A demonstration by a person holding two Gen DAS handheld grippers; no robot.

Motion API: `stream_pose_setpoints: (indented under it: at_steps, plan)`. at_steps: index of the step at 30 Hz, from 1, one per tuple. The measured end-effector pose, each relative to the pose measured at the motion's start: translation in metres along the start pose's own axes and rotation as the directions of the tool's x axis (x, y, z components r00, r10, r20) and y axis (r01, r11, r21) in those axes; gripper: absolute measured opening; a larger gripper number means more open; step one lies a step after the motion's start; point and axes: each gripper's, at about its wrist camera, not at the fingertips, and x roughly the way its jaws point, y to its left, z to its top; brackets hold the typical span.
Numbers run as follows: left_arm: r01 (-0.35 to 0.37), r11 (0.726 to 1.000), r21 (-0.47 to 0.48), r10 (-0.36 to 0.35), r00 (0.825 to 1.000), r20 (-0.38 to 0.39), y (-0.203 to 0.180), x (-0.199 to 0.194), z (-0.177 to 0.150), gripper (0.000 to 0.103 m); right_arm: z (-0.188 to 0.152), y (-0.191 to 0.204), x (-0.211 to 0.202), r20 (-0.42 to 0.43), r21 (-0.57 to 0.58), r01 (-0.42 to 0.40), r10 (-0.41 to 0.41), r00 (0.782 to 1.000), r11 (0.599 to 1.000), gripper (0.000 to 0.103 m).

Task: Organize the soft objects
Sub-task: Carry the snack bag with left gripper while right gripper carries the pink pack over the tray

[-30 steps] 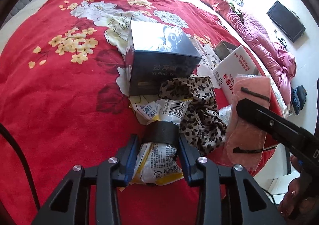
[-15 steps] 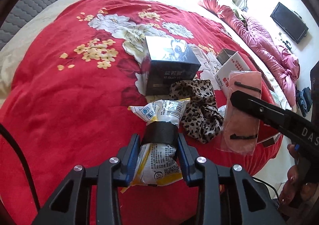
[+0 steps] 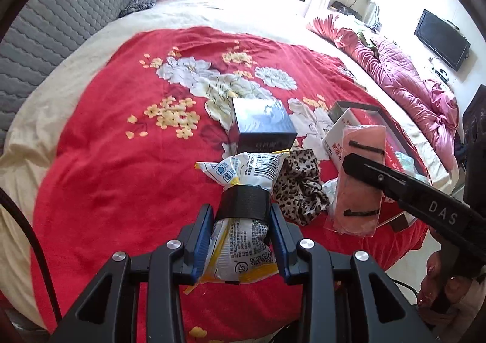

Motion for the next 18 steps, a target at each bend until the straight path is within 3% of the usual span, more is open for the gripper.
stream_pose_setpoints:
  at_steps: [18]
  plan:
    - [-0.032, 0.999, 0.008, 0.031, 0.997, 0.073, -0.015, -0.055, 0.012, 0.037, 0.012, 0.013, -0.053, 0.079, -0.033, -0.016, 0.018, 0.997, 0.999, 0.015]
